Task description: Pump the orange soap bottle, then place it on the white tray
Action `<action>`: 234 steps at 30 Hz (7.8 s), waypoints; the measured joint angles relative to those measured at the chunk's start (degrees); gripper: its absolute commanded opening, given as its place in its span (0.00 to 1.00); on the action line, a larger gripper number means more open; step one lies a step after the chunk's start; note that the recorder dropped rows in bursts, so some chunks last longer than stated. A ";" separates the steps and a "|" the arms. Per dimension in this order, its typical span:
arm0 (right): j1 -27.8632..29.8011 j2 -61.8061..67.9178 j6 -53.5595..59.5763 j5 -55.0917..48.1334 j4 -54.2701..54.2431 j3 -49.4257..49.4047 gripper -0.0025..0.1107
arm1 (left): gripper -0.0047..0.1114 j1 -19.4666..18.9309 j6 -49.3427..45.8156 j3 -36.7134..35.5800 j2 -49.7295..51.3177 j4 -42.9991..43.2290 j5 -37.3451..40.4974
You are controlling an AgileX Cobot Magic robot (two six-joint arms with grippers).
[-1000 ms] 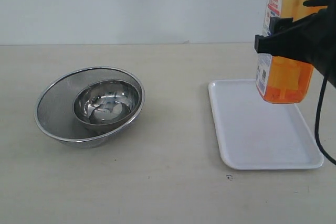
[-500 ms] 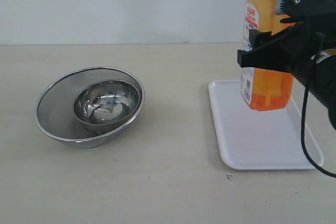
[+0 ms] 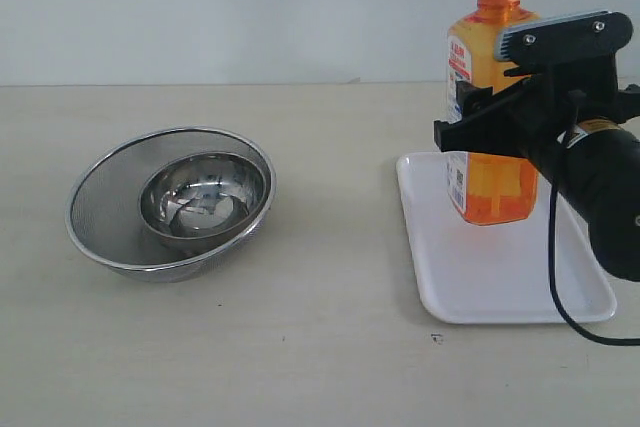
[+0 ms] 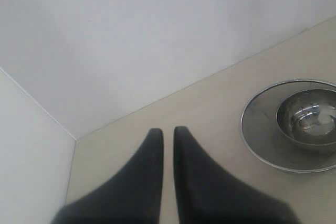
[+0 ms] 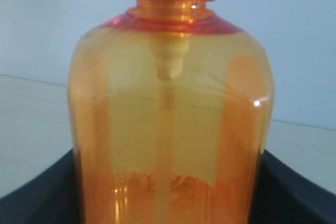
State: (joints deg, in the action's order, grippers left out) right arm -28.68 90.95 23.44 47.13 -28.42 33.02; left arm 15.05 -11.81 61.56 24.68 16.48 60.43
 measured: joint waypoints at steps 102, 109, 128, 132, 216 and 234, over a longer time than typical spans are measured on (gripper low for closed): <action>0.00 11.52 -11.07 18.34 1.78 -4.21 0.15 | 0.08 0.00 0.11 0.00 0.00 0.00 0.00; 0.00 11.52 -12.64 18.34 0.61 -4.21 0.74 | 0.08 0.00 0.11 0.00 0.00 0.00 0.00; 0.00 11.52 -13.63 20.42 2.58 -3.88 0.95 | 0.08 0.00 0.11 0.00 0.00 0.00 0.00; 0.00 11.52 -13.63 20.42 4.59 -3.88 0.95 | 0.08 0.00 0.11 0.00 0.00 0.00 0.00; 0.00 -8.88 3.14 10.34 7.98 -3.88 0.95 | 0.08 0.00 0.11 0.00 0.00 0.00 -0.04; 0.00 -24.26 3.47 7.39 12.76 -3.88 0.95 | 0.08 0.00 0.11 0.00 0.00 0.00 -0.04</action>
State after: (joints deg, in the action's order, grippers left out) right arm -28.68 66.69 26.91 54.52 -15.66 29.14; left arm 15.05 -11.70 61.56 24.68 16.48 60.39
